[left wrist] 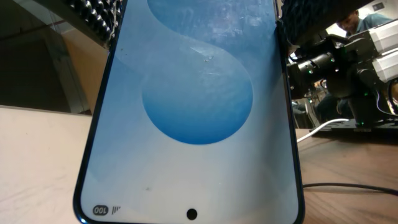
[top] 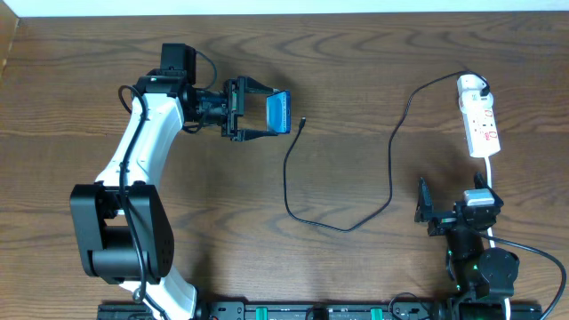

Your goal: Plug charger to phone and switch on socket

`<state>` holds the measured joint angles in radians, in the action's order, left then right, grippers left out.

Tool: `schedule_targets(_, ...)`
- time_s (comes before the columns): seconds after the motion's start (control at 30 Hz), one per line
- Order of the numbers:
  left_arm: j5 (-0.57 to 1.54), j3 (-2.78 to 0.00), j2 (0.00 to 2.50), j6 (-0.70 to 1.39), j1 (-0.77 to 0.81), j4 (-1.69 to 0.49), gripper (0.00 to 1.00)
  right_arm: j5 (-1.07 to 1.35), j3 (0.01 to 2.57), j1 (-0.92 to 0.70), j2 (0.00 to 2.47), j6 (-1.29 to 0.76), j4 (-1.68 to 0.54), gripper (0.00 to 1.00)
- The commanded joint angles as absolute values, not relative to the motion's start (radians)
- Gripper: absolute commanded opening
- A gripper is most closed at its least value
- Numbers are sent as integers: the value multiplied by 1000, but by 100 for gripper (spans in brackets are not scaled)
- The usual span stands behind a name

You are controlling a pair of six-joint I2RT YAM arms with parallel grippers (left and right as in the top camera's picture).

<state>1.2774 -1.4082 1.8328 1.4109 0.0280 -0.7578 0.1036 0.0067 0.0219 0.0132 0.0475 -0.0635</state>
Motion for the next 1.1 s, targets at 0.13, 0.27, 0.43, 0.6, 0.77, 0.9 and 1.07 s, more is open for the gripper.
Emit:
schedule_targets(0.13, 1320, -1411, 1804, 1415, 26, -757, 70, 103, 6, 15, 13, 40, -68, 99)
schedule_targets(0.27, 1316, -1411, 1804, 1415, 26, -757, 70, 103, 6, 15, 13, 40, -68, 99)
schedule_targets(0.43, 1278, -1411, 1804, 1415, 26, -757, 70, 104, 6, 15, 13, 40, -68, 99)
schedule_targets(0.6, 1183, -1411, 1804, 1411, 26, -757, 70, 104, 6, 15, 13, 40, -68, 99)
schedule_targets(0.77, 1008, -1411, 1804, 1383, 34, -758, 70, 103, 6, 15, 13, 40, -68, 99)
schedule_targets(0.9, 832, -1411, 1804, 1357, 60, -758, 70, 103, 6, 15, 13, 40, -68, 99)
schedule_targets(1.07, 577, -1411, 1804, 1328, 100, -774, 70, 103, 6, 15, 13, 40, -68, 99)
